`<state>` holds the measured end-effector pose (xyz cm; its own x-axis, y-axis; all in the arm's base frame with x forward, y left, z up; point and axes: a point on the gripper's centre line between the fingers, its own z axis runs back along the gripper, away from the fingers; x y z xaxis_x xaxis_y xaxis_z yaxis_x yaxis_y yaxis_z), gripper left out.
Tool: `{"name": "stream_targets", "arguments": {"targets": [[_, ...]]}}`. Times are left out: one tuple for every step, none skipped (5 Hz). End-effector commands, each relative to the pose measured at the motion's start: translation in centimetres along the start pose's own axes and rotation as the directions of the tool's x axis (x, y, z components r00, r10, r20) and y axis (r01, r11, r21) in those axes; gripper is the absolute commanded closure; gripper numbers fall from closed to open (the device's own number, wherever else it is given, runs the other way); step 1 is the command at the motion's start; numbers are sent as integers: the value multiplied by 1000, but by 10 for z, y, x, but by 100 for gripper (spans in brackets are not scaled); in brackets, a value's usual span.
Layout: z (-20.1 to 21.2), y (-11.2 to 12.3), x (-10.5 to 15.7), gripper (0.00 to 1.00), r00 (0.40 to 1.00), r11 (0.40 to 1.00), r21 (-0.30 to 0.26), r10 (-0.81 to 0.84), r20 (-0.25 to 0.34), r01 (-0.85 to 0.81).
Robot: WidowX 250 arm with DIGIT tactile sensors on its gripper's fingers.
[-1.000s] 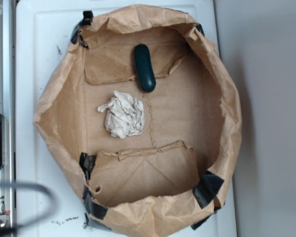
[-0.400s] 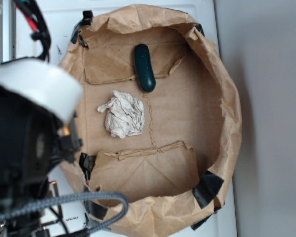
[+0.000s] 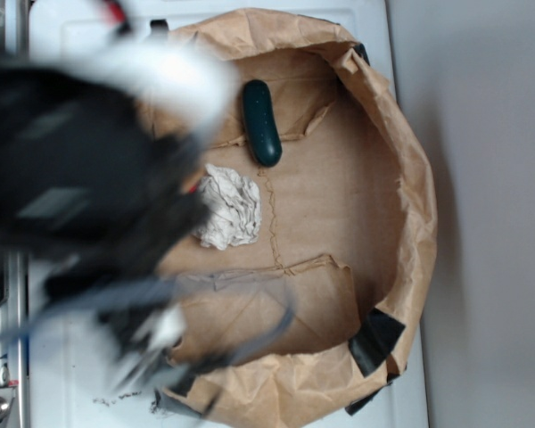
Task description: Grab the white paper.
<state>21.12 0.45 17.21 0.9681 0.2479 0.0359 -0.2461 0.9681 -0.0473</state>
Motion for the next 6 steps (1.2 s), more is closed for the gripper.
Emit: {"name": "stream_targets", "arguments": {"targets": [[-66,33,42,0,994,998,-1,69,86,-69],[-86,36,47,0,994,997,17,71,87,-73],[-110,28,51,0,997,998,28,56,62,-58],[-126,25,47,0,998,998,39,45,37,-46],[-125,23,32,80,990,983,137,114,79,-124],[-108,32,16,100,976,979,93,170,140,-183]]}}
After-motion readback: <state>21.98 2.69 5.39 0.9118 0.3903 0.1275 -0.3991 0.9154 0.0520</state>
